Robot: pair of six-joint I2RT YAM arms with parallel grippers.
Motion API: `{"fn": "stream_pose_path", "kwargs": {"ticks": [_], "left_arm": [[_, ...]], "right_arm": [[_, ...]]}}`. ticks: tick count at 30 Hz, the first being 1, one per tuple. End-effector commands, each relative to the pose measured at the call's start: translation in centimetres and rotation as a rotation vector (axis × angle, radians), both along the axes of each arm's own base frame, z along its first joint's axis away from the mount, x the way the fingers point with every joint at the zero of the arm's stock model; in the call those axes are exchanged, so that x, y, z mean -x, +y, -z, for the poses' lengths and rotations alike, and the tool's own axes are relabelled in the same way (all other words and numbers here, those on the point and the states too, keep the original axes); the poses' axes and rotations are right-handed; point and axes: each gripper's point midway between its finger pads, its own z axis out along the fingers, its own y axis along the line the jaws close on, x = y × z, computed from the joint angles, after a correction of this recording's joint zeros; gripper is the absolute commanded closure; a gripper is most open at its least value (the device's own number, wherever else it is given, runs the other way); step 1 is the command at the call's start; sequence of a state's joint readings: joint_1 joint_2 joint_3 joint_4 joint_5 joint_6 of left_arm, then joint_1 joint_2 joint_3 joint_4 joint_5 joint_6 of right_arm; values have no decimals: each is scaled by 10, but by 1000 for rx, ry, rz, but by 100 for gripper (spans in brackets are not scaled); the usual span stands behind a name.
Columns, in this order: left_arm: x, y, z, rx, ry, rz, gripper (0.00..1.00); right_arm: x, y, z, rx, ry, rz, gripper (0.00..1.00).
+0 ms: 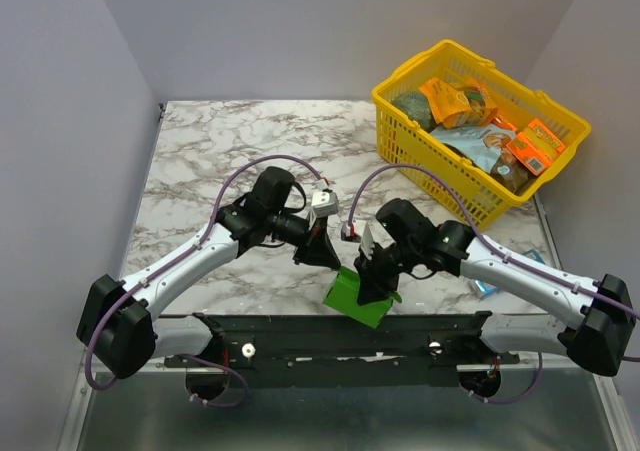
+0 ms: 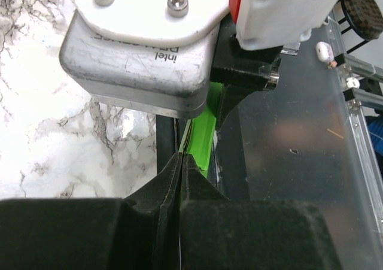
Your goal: Fold the paper box
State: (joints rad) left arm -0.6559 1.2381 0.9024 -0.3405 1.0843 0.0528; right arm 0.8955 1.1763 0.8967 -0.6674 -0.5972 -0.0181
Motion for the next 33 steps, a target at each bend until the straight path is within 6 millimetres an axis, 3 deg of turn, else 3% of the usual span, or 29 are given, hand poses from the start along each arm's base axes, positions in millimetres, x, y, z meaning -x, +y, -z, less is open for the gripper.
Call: {"fn": "stream_pose_path", "kwargs": {"ticks": [1, 12, 19, 28, 33], "left_arm": [[4, -1, 3, -10, -7, 8, 94], [-3, -2, 17, -89, -84, -66, 100], [-32, -4, 29, -151, -154, -279, 100], [-58, 2, 37, -208, -252, -440, 100], [-65, 3, 27, -160, -299, -503, 100]], "right_arm": [[-5, 2, -6, 7, -24, 6, 67], [-44, -8, 3, 116, -154, 196, 69], [-74, -3, 5, 130, -220, 337, 69], [-86, 6, 5, 123, -273, 355, 69], [-86, 6, 4, 112, -281, 351, 69]]}}
